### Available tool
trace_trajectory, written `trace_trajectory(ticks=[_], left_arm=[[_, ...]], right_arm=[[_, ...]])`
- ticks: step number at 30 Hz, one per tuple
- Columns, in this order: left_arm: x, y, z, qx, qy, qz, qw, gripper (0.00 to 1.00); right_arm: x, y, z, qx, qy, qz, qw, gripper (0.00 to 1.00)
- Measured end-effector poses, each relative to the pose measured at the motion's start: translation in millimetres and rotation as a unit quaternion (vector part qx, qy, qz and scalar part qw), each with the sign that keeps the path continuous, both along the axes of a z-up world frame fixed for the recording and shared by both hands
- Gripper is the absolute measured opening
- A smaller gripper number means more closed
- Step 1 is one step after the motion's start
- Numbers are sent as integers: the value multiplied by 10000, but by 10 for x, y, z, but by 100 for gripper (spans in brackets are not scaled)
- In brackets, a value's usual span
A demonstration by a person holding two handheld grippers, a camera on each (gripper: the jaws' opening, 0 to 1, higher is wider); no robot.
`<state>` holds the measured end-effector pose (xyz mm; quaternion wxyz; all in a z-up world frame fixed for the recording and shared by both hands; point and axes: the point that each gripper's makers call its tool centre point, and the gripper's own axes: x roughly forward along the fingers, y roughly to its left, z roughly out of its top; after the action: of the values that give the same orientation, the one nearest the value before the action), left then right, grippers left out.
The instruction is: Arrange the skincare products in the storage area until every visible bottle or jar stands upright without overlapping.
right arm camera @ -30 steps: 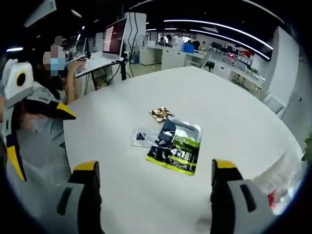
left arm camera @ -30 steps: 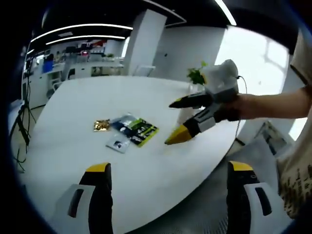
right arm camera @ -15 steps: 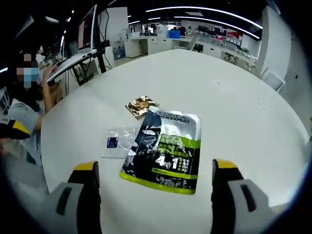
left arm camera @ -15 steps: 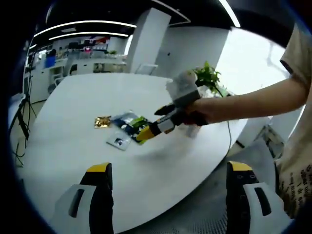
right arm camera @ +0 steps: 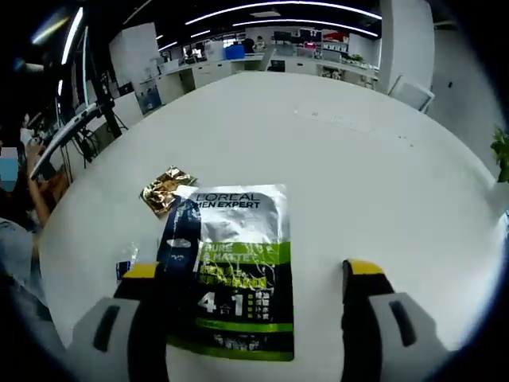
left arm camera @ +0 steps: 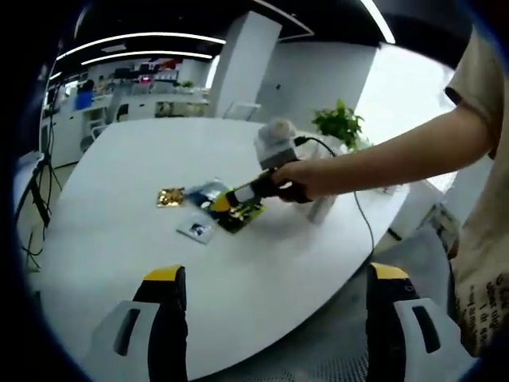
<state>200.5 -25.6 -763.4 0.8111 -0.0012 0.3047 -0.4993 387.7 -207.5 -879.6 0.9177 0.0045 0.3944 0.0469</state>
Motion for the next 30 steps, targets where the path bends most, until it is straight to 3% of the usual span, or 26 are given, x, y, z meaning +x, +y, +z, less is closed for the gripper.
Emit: trace_trajectory(ticks=[5, 9, 13, 16, 19, 21, 23, 25, 26, 30], left_arm=[[-8, -3, -10, 56, -14, -26, 10000, 91], [-11, -1, -7, 37, 0, -13, 10000, 91], [-1, 6, -3, 3, 21, 23, 10000, 91], [-1, 6, -8, -4, 56, 23, 10000, 90], [4, 11, -11, -3, 63, 33, 10000, 90], [2, 11, -12, -8, 70, 24, 10000, 90], [-2, 9, -14, -2, 79, 9, 10000, 89], [-5, 6, -15, 3, 77, -9, 10000, 89], [-7, 5, -15, 5, 77, -16, 10000, 89], [-6, 6, -15, 3, 76, -14, 10000, 89]], right_arm=[[4, 162, 12, 130, -56, -36, 9999, 92], [-72, 249, -69, -500, 34, 408, 9979, 94], [-69, 257, -45, -392, 33, 107, 9992, 90], [-70, 219, -18, -421, 30, -70, 9991, 75], [-63, 211, -10, -438, 16, -94, 9990, 71], [-76, 200, 27, -591, -31, -89, 9982, 54], [-103, 209, 32, -558, -57, -72, 9984, 50], [-81, 217, 32, -631, -93, -88, 9979, 26], [-77, 232, 27, -755, -117, 7, 9971, 24], [-93, 254, 47, -671, -132, -36, 9977, 18]])
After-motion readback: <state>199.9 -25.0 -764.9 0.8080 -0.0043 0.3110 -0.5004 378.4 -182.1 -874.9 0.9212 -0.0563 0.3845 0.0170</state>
